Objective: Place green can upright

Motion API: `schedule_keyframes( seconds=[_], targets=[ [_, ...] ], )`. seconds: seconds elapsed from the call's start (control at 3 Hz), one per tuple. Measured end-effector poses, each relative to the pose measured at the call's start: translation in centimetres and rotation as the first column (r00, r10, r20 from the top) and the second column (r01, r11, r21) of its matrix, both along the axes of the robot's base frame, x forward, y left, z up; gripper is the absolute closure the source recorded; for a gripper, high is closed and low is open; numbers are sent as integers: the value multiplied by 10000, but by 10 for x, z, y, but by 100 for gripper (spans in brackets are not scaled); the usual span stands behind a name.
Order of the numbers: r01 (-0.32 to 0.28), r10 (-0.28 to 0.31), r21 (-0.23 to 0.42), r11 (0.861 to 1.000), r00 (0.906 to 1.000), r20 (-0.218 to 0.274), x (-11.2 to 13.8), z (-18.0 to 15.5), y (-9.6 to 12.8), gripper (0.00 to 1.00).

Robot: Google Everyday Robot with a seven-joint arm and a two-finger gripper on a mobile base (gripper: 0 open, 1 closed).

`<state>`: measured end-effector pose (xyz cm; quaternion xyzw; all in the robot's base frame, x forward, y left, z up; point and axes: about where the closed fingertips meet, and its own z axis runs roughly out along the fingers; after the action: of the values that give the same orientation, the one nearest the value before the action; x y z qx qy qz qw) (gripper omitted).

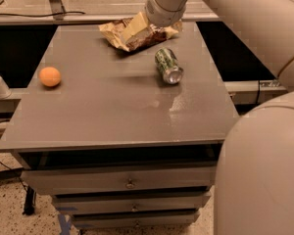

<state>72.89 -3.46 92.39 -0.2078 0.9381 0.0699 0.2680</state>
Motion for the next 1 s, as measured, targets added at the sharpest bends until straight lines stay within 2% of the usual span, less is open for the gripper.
schedule_keyframes(
  seconds=[0.33,0.67,1.0],
  targets=[
    [484,-509,-402,9980,9967,-629,1,-33,2,0],
    [619,-675,-578,9964,9925,-1015,-8,-57,-2,0],
    [514,-591,-696,9963,9919,-1128,-17,-70,-14,0]
  ],
)
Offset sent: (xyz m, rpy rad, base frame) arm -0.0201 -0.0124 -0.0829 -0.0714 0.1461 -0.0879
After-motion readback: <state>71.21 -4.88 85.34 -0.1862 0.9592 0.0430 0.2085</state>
